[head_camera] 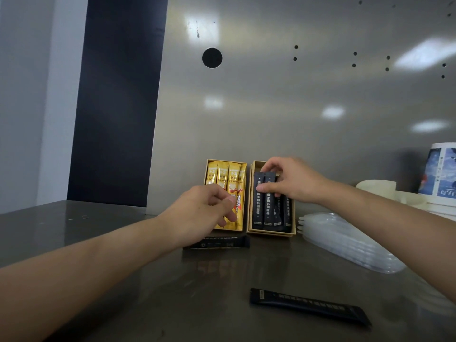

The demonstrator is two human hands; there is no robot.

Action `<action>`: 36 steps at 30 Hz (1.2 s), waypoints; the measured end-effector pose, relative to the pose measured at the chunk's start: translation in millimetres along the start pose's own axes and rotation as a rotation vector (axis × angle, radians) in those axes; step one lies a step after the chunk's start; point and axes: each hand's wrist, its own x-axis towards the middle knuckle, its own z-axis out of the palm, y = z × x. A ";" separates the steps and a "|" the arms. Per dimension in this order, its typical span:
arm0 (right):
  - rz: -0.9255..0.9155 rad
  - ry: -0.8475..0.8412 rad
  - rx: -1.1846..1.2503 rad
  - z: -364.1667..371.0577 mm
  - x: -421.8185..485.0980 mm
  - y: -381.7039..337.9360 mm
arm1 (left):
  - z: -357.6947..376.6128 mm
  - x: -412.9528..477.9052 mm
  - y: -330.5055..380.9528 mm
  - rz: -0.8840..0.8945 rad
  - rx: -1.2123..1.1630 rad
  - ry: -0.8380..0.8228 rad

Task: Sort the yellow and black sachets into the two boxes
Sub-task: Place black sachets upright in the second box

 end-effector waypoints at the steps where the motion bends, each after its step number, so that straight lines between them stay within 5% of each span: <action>1: -0.015 0.016 -0.018 1.1 -0.7 0.1 | -0.1 -0.5 -0.1 0.000 0.000 -0.001; 21: -0.192 0.037 -0.229 -1.0 -14.1 4.7 | -0.4 0.3 -0.1 0.028 -0.021 -0.007; 36: -0.559 -0.031 -0.616 1.6 -80.6 29.4 | -1.2 0.0 -0.6 0.049 0.004 -0.013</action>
